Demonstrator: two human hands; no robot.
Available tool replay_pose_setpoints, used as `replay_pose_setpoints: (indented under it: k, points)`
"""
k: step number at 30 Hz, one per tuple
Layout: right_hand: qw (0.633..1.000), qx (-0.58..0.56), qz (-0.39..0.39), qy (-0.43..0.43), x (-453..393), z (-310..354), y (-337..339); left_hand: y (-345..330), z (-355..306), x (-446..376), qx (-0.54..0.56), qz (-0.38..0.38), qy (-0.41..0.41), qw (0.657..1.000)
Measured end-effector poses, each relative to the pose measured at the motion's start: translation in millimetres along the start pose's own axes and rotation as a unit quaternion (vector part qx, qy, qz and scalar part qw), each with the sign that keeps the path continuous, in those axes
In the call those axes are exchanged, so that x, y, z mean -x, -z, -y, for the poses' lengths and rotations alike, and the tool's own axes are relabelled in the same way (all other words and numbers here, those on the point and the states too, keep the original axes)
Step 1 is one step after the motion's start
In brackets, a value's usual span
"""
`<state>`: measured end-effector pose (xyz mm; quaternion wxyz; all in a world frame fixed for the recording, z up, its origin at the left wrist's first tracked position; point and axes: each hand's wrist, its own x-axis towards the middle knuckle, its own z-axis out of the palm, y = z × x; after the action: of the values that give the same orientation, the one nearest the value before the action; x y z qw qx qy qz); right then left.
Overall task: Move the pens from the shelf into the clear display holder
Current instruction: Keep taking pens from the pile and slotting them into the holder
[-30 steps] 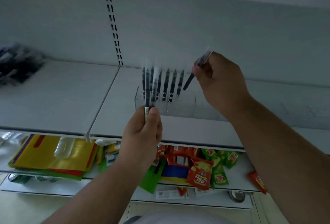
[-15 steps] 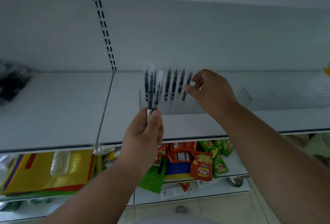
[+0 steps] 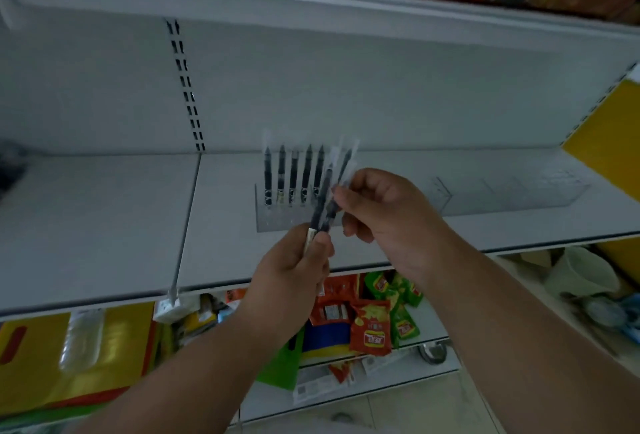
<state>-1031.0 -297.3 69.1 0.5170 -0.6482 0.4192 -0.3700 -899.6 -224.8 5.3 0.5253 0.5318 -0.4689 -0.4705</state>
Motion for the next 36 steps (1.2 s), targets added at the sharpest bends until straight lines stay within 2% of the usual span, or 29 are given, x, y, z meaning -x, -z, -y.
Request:
replay_pose_setpoints:
  k: [5,9,13,20,24,28,31,34,36]
  points:
    - [0.984,-0.059,-0.156,0.062,-10.1,3.1,22.0,5.0,1.4,2.4,0.046,-0.066,0.038,0.996]
    - [0.964,0.091,-0.211,0.134,-31.9,-3.3,43.3,1.5,-0.6,-0.1,0.043,-0.083,0.028,0.995]
    - [0.957,0.176,-0.175,0.148,-49.4,-10.8,48.0,-9.3,-2.5,-1.1,0.028,-0.078,0.021,0.996]
    - [0.955,0.259,-0.043,0.140,-71.4,-13.5,51.4,-26.4,-4.4,-4.6,0.053,-0.111,0.027,0.992]
    - [0.926,0.356,0.007,0.127,-81.7,-22.5,53.0,-32.7,-2.9,-7.4,0.065,-0.132,0.028,0.989]
    - [0.914,0.388,0.056,0.105,-85.8,-34.5,52.8,-38.1,-2.2,-8.8,0.077,-0.150,0.033,0.985]
    - [0.911,0.392,0.026,0.125,-82.8,-37.8,54.3,-39.7,-1.3,-9.1,0.064,-0.156,0.034,0.985]
    - [0.925,0.337,-0.045,0.167,-70.2,-33.8,55.0,-40.2,-2.6,-12.6,0.059,-0.159,0.033,0.985]
    - [0.933,0.308,-0.065,0.174,-58.7,-27.3,53.4,-41.6,-5.7,-16.0,0.060,-0.156,0.027,0.986]
